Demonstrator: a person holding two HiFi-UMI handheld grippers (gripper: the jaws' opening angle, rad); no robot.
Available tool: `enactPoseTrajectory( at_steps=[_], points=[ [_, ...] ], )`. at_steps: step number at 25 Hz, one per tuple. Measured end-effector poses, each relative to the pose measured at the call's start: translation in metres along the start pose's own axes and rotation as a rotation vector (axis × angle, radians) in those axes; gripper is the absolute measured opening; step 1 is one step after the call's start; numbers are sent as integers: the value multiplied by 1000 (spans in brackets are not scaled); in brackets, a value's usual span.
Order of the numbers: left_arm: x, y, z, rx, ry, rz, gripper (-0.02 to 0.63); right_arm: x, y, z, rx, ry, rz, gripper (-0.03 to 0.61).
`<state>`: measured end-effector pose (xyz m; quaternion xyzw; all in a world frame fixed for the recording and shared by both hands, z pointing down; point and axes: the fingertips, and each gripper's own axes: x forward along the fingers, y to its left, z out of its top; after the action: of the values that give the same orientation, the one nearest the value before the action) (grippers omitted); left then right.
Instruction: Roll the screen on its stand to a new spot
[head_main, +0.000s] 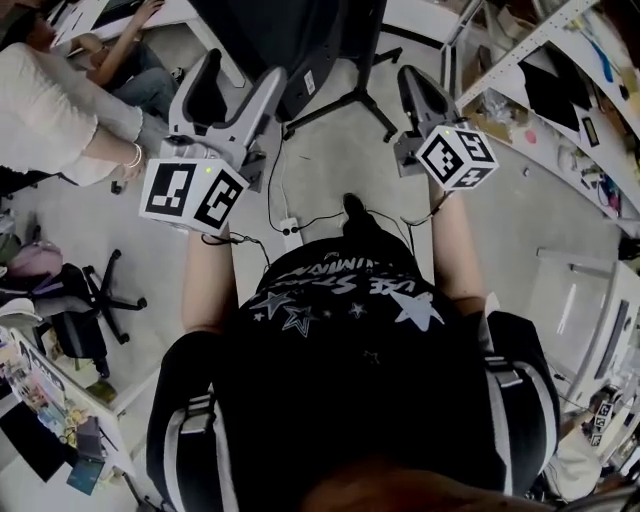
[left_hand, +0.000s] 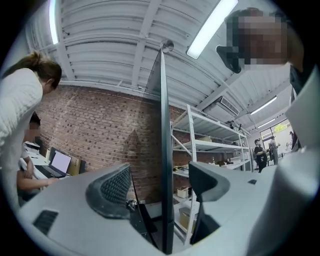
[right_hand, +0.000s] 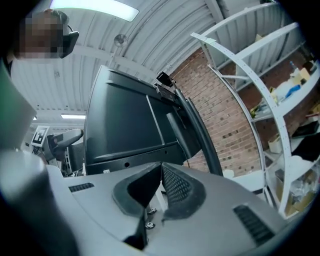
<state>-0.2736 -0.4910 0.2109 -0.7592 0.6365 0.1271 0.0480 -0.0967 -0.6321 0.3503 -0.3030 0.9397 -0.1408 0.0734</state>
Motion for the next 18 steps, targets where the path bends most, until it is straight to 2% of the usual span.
enactPoseTrajectory(
  at_steps=[10, 15, 18],
  points=[
    [33, 8, 18, 43, -6, 35, 368, 59, -28, 1, 11, 24, 58, 8],
    [49, 18, 26, 79, -41, 95, 367, 81, -40, 3, 11, 28, 89, 8],
    [58, 19, 25, 70, -34, 96, 367, 91, -46, 7, 5, 26, 102, 8]
  ],
)
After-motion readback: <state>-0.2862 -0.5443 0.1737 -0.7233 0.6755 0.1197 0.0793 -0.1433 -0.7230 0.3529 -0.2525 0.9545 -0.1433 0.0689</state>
